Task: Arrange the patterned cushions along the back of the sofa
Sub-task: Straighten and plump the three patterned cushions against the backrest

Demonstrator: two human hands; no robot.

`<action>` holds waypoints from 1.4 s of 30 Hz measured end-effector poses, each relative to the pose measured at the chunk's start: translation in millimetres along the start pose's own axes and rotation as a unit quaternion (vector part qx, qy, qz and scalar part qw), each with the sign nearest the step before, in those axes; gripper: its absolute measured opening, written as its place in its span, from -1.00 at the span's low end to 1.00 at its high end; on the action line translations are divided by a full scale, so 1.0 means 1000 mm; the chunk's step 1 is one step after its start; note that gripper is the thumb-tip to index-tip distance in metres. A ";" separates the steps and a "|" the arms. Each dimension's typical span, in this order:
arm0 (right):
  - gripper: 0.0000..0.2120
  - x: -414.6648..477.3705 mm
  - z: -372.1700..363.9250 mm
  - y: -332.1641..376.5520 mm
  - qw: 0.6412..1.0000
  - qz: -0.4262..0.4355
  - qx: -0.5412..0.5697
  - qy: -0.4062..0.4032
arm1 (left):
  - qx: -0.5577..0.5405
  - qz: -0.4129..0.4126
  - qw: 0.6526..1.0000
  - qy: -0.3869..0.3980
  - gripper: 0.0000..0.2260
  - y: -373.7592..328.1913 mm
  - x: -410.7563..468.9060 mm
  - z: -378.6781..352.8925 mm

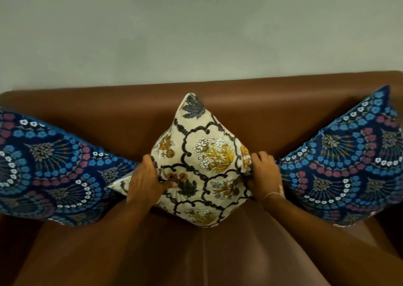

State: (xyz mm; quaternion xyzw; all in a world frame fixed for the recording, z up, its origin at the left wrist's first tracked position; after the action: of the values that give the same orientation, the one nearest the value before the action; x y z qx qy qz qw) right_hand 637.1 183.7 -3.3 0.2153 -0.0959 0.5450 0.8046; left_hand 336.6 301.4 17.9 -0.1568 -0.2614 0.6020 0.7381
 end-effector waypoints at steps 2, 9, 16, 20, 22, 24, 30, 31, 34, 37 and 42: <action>-0.34 -0.004 0.002 -0.003 0.998 -0.014 0.050 0.042 | 0.008 -0.027 0.999 -0.015 -0.01 0.000 -0.003 -0.003; -0.33 -0.001 0.073 -0.063 0.976 0.055 0.207 -0.052 | -0.006 -0.330 0.932 -0.151 -0.21 -0.099 -0.057 -0.018; -0.10 0.021 0.164 -0.279 0.983 -0.061 0.116 -0.126 | -0.042 -0.331 0.943 -0.007 -0.10 -0.267 -0.076 -0.114; 0.37 0.005 0.161 -0.380 0.984 -0.124 -0.001 0.129 | 0.034 -0.232 0.959 0.159 0.18 -0.313 -0.072 -0.178; 0.45 -0.002 0.149 -0.402 0.969 -0.128 -0.027 0.209 | 0.076 -0.191 0.954 0.218 0.28 -0.324 -0.070 -0.201; 0.41 -0.002 0.137 -0.408 0.962 -0.159 -0.027 0.221 | 0.072 -0.148 0.963 0.212 0.25 -0.330 -0.070 -0.215; -0.31 -0.005 0.113 -0.408 0.982 -0.169 -0.063 0.049 | 0.030 -0.170 0.983 0.067 0.01 -0.337 -0.085 -0.215; -0.42 -0.008 0.113 -0.408 0.986 -0.157 -0.065 -0.001 | 0.024 -0.175 0.983 0.044 0.00 -0.337 -0.088 -0.213; -0.53 -0.009 0.116 -0.411 0.983 -0.131 -0.063 -0.113 | 0.028 -0.194 0.981 -0.006 -0.03 -0.341 -0.091 -0.212; -0.59 -0.006 0.114 -0.413 0.982 -0.126 -0.050 -0.133 | 0.038 -0.182 0.983 -0.014 -0.03 -0.345 -0.091 -0.216; -0.25 -0.013 0.103 -0.411 0.984 -0.159 -0.064 -0.045 | 0.065 -0.144 0.986 0.048 0.09 -0.345 -0.087 -0.214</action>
State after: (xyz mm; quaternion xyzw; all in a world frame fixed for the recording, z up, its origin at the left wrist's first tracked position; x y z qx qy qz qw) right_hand 1018.1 -2.0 -16.2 0.2004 -0.1312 0.3923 0.8881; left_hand 725.7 157.3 14.6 -0.0986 -0.2058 0.4971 0.8371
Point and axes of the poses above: each hand's wrist, its own x-axis towards the middle knuckle, its own z-axis out of the back of the hand, y = z × x, the point moved 2 cm from there along x, towards the middle knuckle, and after that the axes turned 14 degrees about -y, right-handed, at the moved point
